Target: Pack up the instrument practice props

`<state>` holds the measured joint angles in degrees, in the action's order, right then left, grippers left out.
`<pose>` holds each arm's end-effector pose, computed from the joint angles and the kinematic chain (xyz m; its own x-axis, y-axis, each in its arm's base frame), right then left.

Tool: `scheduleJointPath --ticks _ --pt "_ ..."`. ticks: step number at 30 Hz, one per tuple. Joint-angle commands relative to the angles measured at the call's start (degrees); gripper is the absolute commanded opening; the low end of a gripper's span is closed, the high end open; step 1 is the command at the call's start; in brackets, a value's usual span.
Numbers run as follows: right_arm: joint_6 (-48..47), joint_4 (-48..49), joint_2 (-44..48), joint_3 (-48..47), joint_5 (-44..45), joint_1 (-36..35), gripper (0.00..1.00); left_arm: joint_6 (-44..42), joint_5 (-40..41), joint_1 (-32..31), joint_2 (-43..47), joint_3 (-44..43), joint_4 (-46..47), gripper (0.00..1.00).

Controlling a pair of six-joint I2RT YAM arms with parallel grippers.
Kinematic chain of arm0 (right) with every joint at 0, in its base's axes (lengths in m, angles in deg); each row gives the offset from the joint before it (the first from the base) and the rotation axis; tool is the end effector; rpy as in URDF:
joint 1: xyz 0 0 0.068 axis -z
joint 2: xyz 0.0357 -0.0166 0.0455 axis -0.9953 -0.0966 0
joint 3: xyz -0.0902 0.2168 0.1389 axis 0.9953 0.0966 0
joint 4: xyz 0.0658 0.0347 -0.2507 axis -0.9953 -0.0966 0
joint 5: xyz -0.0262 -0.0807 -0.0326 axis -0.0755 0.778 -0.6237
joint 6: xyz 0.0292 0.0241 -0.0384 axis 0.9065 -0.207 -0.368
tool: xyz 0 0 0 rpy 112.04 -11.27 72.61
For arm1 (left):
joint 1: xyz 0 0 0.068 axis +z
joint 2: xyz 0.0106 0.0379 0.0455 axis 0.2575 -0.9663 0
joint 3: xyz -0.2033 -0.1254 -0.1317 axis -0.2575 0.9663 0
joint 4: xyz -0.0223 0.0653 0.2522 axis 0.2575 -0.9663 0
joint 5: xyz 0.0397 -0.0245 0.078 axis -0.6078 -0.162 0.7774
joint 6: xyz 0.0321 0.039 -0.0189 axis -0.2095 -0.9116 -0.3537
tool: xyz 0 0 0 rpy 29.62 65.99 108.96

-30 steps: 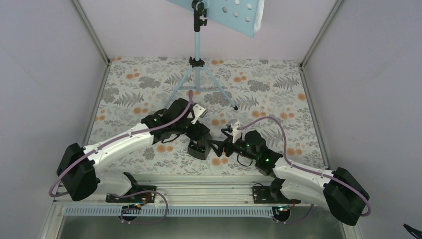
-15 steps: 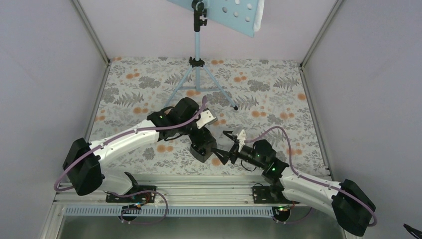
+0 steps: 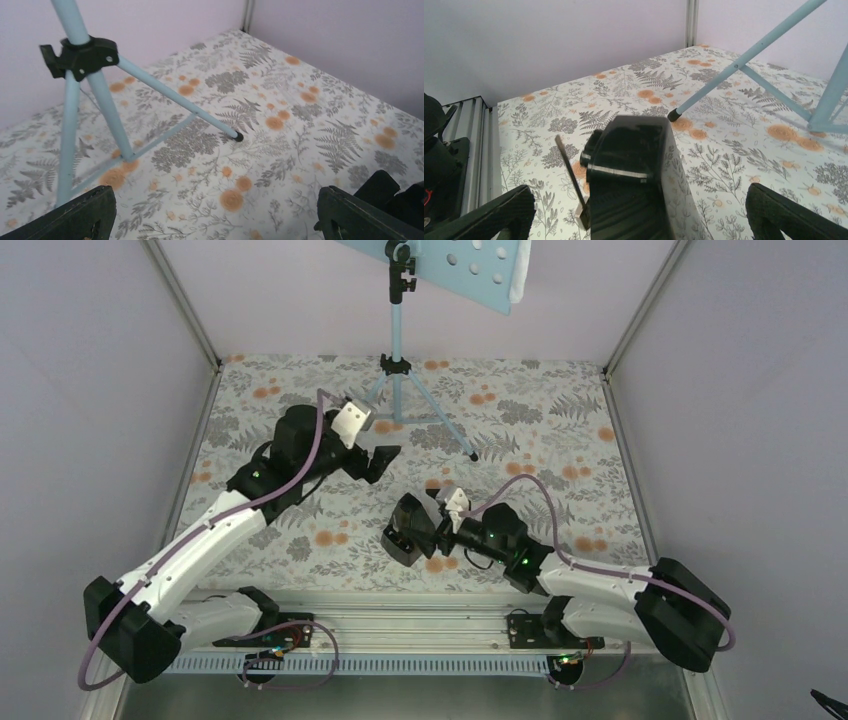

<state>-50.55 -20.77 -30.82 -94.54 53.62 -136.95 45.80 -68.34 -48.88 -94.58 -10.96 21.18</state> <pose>0.1291 0.1766 0.1954 -0.1458 -0.0848 -0.9857 -0.8642 0.4958 0.0852 0.2087 -0.1499 0.3414 -0.3253 0.2273 -0.9179 0.7129 0.6967 -0.0801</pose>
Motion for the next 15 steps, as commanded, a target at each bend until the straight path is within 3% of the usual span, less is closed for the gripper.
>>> scheduleJointPath --ticks 1,15 --pt "-3.3 2.6 -3.2 -3.1 -0.7 -0.7 1.00 0.4 3.6 0.6 0.9 2.6 3.9 1.00" --pt "-3.0 4.8 -9.8 -5.3 6.5 -0.9 1.00 -0.4 2.8 0.7 -2.3 2.5 3.3 1.00"
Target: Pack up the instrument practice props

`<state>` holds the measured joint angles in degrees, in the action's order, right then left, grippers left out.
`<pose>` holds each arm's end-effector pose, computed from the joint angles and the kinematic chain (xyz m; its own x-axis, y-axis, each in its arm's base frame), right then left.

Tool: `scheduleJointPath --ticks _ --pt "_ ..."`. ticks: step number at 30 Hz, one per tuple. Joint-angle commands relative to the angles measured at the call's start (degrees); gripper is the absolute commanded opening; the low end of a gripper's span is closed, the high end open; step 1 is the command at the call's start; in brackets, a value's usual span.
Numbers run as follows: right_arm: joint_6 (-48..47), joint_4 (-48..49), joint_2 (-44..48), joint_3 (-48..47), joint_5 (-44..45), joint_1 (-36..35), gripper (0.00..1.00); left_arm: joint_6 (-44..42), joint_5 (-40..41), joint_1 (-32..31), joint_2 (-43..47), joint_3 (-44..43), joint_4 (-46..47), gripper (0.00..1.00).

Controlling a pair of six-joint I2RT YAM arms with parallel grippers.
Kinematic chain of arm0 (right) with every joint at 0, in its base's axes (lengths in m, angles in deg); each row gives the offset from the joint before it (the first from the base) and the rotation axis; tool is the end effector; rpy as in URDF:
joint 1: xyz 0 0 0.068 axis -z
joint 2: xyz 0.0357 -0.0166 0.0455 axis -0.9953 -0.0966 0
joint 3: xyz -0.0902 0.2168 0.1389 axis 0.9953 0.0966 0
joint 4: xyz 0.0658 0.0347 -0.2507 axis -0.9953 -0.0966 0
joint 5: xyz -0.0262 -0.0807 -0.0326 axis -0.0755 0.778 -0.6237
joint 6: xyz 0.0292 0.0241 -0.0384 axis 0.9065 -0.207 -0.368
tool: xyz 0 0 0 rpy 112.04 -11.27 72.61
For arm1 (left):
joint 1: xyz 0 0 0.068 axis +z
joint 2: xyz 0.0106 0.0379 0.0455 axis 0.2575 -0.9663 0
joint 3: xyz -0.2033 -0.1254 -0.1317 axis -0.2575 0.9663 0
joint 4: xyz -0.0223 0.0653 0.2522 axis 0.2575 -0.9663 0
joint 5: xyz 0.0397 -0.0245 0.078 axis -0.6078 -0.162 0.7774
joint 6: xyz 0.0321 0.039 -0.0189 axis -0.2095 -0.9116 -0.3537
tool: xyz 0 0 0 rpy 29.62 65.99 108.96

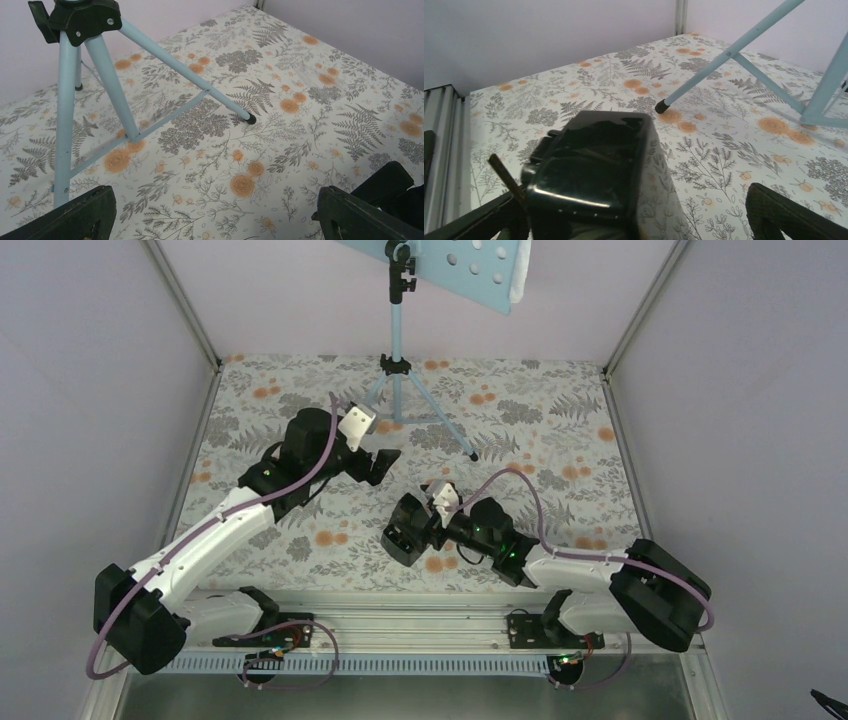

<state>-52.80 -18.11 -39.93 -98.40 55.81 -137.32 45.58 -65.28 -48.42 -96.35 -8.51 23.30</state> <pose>0.1439 0.1963 0.1880 -0.1375 -0.1396 -0.9806 -0.8525 0.5208 0.0454 0.2174 -0.1510 0.3225 -0.3526 0.2462 -0.9028 0.6723 0.7377 -0.0613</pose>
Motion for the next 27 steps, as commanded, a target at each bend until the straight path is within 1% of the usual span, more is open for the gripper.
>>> scheduleJointPath --ticks 1,6,10,15,27 --pt "-0.6 2.1 -0.7 -1.5 5.0 -0.5 1.00 -0.2 -0.3 0.3 -0.6 0.0 1.1 1.00" --pt "0.6 2.4 -1.3 -1.4 6.8 -0.5 1.00 -0.2 -0.6 0.2 -0.7 0.0 1.1 1.00" --pt "0.9 2.7 -0.8 -0.9 6.9 -0.5 0.95 -0.3 -0.5 0.3 -0.6 0.0 1.0 1.00" --pt "1.5 2.7 0.4 0.5 6.4 -0.5 0.92 -0.3 -0.7 0.3 -0.6 0.0 0.9 1.00" --pt "2.0 1.8 3.3 2.2 5.7 -0.5 0.91 -0.5 -1.4 0.3 -0.9 -0.1 0.7 1.00"
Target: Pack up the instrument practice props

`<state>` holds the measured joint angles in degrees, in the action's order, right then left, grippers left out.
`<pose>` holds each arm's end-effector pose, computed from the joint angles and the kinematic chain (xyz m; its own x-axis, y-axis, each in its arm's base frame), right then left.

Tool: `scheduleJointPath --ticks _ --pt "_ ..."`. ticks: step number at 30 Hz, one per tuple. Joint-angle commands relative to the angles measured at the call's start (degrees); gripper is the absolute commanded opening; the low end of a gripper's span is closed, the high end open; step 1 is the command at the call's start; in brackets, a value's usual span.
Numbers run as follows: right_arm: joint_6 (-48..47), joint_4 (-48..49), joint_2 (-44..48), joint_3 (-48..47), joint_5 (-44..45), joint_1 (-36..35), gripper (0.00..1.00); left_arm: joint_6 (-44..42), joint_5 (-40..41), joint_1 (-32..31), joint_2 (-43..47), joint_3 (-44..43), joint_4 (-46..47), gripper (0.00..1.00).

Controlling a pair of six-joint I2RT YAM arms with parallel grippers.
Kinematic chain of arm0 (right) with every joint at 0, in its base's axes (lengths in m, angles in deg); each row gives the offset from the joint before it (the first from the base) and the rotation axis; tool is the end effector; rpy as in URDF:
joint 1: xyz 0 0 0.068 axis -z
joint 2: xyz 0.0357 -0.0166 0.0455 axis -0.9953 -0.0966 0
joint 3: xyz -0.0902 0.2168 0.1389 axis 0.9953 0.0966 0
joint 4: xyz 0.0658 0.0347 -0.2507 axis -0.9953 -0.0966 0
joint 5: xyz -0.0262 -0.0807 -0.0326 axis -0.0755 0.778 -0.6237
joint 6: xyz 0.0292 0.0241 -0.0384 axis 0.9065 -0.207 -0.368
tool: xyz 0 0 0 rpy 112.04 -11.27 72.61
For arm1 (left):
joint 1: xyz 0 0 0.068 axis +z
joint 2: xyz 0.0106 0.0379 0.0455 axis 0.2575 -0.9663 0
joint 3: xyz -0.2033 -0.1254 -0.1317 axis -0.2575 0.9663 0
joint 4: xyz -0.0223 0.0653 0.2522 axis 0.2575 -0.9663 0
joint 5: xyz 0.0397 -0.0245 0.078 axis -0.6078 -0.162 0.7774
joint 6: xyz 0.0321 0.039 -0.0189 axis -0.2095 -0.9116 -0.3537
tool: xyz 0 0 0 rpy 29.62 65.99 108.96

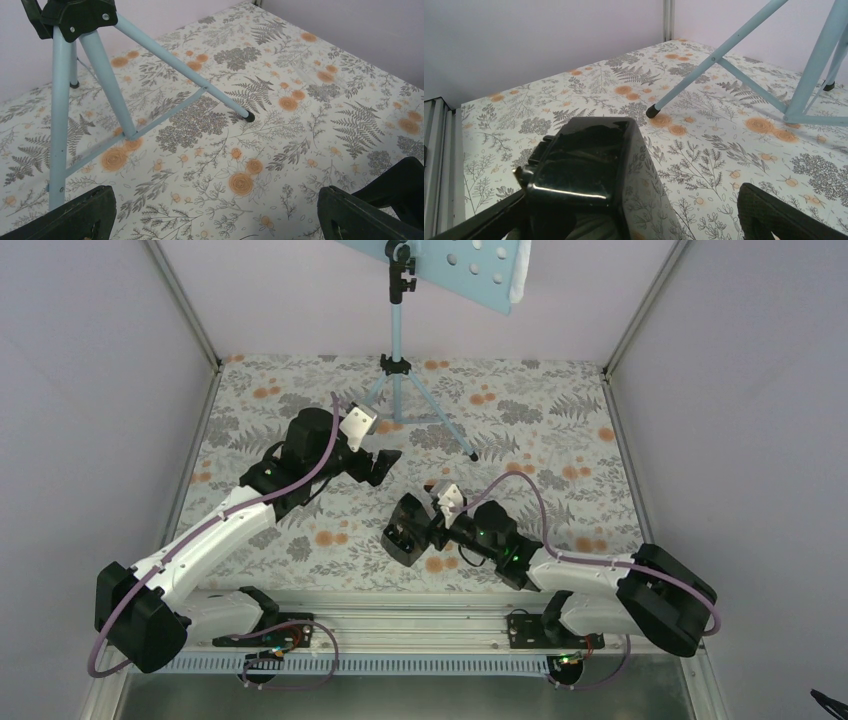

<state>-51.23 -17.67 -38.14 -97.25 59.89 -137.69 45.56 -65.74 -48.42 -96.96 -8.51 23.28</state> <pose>0.1413 0.1912 0.1895 -0.1469 -0.1084 -0.9832 -0.8148 0.5768 0.0582 0.2191 -0.1524 0.3199 -0.3605 0.2519 -0.8981 0.6770 0.7330 -0.0662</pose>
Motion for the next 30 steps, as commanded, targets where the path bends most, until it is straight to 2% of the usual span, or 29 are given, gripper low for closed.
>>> scheduleJointPath --ticks 1,2,12,20,30 --pt "0.6 1.4 1.7 1.2 1.6 -0.2 0.91 -0.5 -0.9 0.3 -0.3 -0.1 0.7 1.00" --pt "0.8 1.3 1.8 1.3 1.7 -0.2 0.88 -0.4 -0.9 0.3 -0.3 -0.1 0.7 1.00" --pt "1.4 1.3 2.1 2.0 2.1 -0.1 0.76 -0.6 -2.5 0.3 -0.4 0.1 0.9 1.00" --pt "2.5 2.0 2.7 2.9 1.3 -0.2 0.76 -0.8 -3.3 0.3 -0.6 0.1 0.8 1.00" --pt "2.5 2.6 3.5 3.9 1.4 0.0 0.70 -3.0 -19.4 -1.5 -4.0 0.1 -0.1 0.94"
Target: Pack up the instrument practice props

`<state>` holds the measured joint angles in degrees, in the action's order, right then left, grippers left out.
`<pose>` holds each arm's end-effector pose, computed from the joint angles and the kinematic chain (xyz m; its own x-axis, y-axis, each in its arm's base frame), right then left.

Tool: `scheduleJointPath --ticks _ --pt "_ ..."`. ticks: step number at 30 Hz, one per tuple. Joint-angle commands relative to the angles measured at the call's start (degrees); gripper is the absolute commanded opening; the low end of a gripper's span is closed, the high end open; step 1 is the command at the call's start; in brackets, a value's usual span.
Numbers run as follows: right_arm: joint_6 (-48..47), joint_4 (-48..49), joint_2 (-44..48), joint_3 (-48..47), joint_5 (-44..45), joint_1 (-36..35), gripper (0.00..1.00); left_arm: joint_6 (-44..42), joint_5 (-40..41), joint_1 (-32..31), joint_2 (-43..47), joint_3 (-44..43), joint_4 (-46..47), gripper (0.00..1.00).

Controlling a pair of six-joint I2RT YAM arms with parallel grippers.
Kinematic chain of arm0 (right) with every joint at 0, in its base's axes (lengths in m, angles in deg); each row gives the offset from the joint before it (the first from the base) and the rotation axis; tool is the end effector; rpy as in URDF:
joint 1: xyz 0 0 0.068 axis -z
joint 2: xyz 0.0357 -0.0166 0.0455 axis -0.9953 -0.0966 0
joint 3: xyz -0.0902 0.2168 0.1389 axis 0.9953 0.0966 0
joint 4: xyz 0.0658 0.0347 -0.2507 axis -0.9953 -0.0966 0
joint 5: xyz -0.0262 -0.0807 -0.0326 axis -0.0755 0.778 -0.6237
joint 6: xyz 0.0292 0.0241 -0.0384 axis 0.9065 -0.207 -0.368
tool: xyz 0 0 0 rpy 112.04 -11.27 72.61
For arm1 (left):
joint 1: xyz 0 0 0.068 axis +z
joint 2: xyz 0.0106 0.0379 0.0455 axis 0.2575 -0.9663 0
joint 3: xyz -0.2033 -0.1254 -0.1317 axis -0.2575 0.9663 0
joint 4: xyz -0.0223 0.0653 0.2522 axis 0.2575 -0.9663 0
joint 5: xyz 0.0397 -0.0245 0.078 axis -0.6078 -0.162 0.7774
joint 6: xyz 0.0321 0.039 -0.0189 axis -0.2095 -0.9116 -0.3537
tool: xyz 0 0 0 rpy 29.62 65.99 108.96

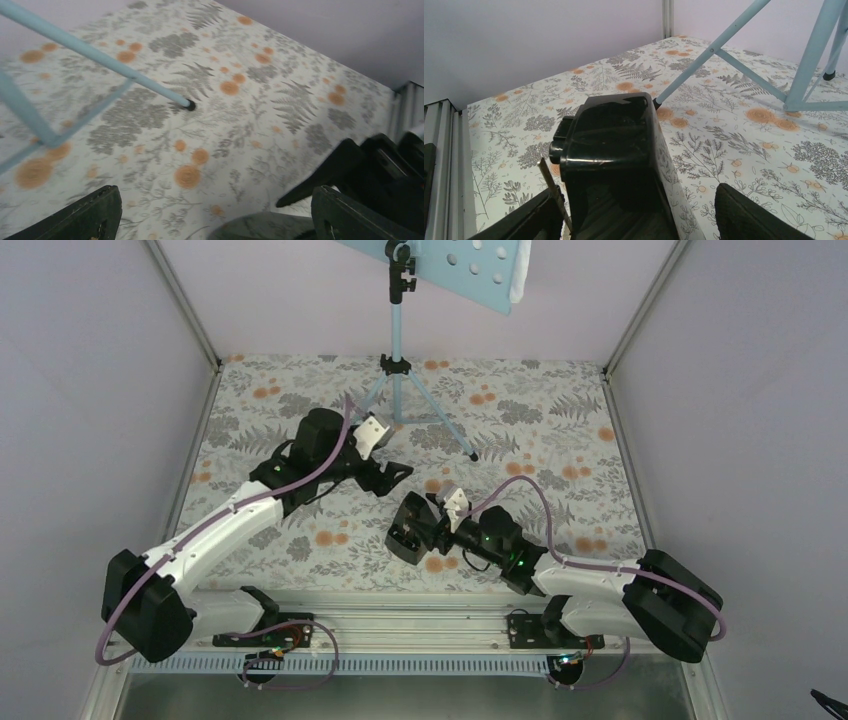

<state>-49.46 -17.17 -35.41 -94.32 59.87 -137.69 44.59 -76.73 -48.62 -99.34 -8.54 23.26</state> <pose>0.1340 0.1815 0.1848 -0.1690 -0.0864 -0.9818 -0.8103 0.5793 0.0885 0.2205 -0.1624 0.3105 -0.3757 0.2822 -0.8827 0.7902 0.5951 -0.1461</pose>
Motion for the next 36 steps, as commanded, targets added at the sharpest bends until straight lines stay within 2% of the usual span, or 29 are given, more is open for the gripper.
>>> scheduleJointPath --ticks 1,5,12,17,36 --pt "0.8 2.2 0.8 0.9 1.4 0.1 0.69 -2.2 -9.4 -1.9 -2.1 0.0 -0.4 0.93" --pt "0.8 2.5 0.8 1.2 1.1 0.2 0.66 -3.0 -12.2 -3.4 -3.6 -0.2 -1.5 0.84" --pt "1.2 3.0 0.6 1.3 0.4 0.6 0.62 -3.5 -12.8 -4.5 -4.7 0.2 -2.9 0.68" --pt "1.4 3.2 0.6 1.4 0.0 0.8 0.60 -3.8 -13.1 -5.9 -6.0 0.0 -4.0 0.61" --pt "2.7 5.7 0.6 2.6 -3.5 2.4 0.46 -4.0 -12.2 -6.5 -6.9 0.0 -4.3 0.44"
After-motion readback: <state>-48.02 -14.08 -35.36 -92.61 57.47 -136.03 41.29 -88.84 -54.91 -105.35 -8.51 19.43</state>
